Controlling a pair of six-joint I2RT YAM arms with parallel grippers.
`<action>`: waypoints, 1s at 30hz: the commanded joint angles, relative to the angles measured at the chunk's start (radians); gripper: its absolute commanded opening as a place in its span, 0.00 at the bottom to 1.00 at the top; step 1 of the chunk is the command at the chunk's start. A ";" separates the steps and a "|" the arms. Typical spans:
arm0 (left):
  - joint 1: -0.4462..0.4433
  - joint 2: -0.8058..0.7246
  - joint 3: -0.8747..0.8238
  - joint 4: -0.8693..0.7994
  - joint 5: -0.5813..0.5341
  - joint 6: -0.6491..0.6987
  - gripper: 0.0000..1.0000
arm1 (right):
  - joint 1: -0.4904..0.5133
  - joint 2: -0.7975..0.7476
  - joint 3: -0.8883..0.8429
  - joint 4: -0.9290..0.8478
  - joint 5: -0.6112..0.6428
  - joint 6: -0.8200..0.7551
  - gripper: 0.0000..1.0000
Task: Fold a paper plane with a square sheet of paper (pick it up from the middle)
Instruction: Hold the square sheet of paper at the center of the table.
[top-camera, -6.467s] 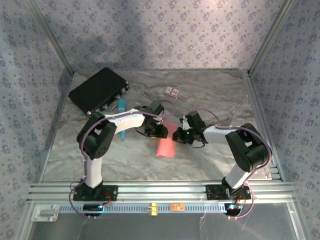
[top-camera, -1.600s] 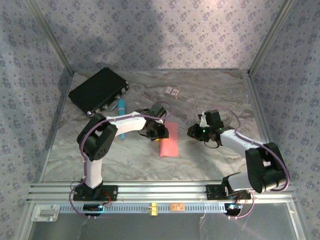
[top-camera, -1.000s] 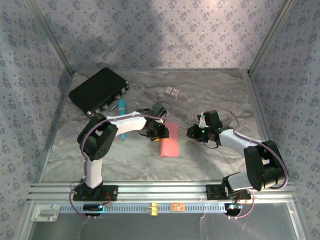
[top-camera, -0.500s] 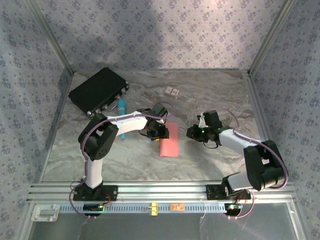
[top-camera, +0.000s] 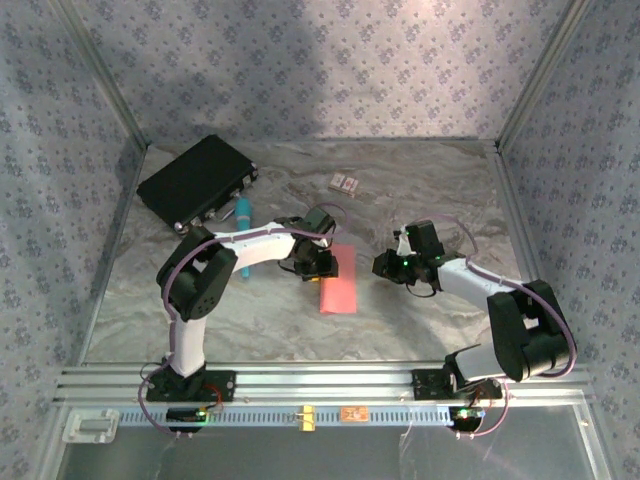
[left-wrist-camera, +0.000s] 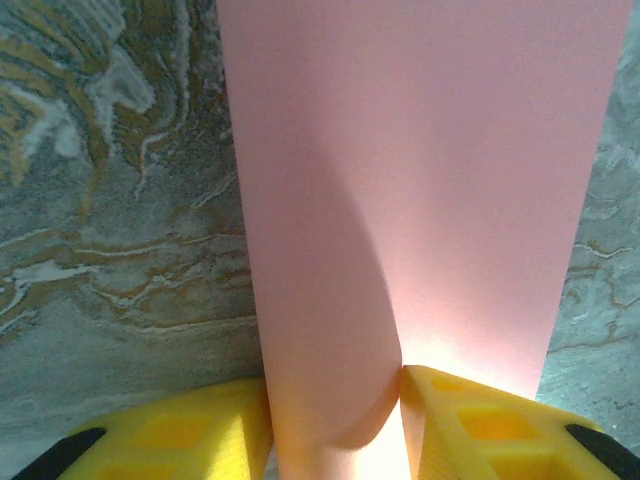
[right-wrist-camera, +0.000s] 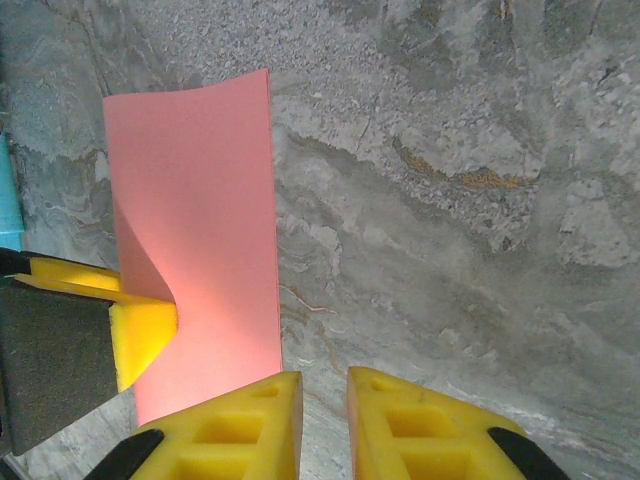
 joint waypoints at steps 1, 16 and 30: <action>-0.005 0.096 -0.047 -0.024 -0.080 0.011 0.41 | 0.009 0.012 0.016 0.013 -0.026 0.004 0.20; -0.005 0.100 -0.048 -0.020 -0.077 0.008 0.41 | 0.153 0.195 0.106 0.120 -0.060 0.030 0.00; -0.007 0.099 -0.050 -0.014 -0.071 0.009 0.41 | 0.180 0.313 0.133 0.022 -0.013 -0.019 0.00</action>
